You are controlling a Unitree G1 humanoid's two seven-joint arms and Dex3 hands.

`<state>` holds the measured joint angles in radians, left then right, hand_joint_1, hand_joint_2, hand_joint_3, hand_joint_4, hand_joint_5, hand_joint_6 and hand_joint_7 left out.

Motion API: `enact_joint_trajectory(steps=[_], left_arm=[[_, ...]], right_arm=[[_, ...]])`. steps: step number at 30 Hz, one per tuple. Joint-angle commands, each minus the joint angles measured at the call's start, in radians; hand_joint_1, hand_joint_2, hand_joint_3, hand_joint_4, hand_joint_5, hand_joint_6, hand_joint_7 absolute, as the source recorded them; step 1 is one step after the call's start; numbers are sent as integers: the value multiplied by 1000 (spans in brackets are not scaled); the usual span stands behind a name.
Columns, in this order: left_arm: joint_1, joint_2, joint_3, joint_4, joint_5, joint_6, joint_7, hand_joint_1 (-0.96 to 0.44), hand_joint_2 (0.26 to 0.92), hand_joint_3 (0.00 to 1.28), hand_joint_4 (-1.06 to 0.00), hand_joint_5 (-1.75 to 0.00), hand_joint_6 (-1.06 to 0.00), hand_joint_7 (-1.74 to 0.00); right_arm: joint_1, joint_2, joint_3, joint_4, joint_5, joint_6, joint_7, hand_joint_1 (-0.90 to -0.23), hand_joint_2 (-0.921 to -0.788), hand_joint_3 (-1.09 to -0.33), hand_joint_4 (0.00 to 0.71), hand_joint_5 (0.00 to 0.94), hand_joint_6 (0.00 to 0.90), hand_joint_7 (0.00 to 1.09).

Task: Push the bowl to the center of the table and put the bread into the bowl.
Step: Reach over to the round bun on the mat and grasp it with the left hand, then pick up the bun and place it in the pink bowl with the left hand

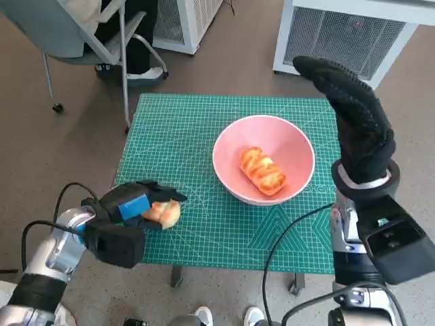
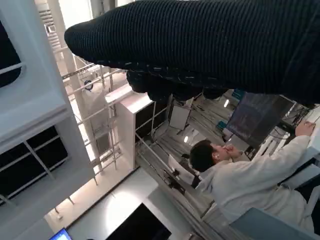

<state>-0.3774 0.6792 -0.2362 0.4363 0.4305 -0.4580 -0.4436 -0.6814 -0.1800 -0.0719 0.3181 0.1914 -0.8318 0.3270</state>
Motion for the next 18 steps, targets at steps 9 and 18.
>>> enact_joint_trajectory(steps=[9, 18], left_arm=[[-16, 21, 21, -14, -30, 35, -33, 3, 921, 182, -545, -1364, -518, -1239], [-37, 24, 49, -51, -66, 59, -59, 4, 920, 184, -542, -1362, -516, -1245]], right_arm=[[14, 0, 4, 21, 0, -6, 12, -617, -921, -709, 281, 0, 9, 644], [15, 2, 4, 17, 3, -2, 11, -614, -921, -709, 281, 0, 10, 643]])
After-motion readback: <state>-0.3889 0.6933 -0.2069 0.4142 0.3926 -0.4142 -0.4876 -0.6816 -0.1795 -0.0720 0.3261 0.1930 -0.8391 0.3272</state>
